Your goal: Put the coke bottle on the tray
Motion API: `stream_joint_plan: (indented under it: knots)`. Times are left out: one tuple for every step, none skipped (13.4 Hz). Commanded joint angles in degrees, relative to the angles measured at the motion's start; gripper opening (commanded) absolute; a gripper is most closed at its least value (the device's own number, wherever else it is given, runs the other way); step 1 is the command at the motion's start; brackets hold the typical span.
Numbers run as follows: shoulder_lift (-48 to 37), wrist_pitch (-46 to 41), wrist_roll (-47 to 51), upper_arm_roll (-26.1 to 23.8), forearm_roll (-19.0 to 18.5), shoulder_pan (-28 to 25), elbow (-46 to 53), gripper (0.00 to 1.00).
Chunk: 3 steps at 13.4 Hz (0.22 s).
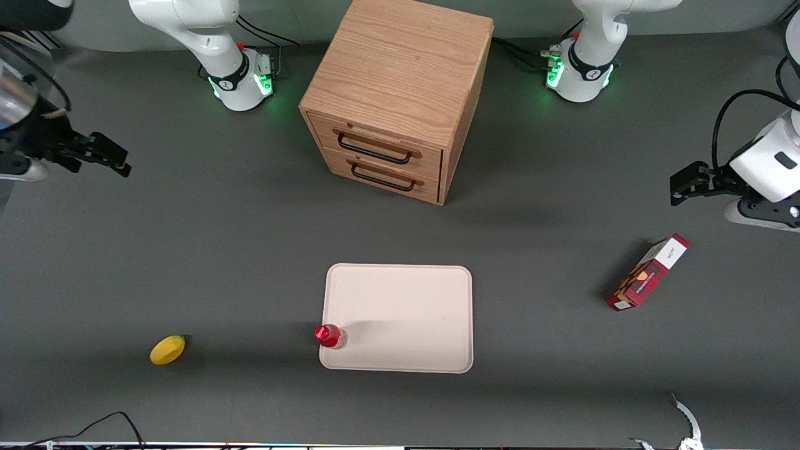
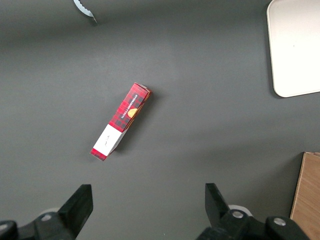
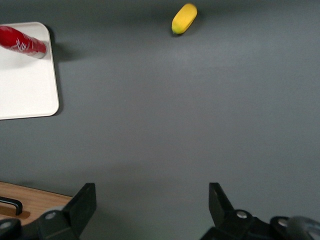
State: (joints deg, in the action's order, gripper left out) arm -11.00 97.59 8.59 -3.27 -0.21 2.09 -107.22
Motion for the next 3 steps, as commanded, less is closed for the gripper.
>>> stream_joint_plan:
  knots:
    - [-2.4, 1.3, 1.4, 0.2, 2.1, -0.2, -2.0, 1.00]
    - [-1.7, 0.0, 3.5, 0.2, 2.1, -0.2, -0.9, 1.00]
    - [-1.3, -0.6, 4.1, 0.2, 2.1, -0.2, -0.1, 1.00]
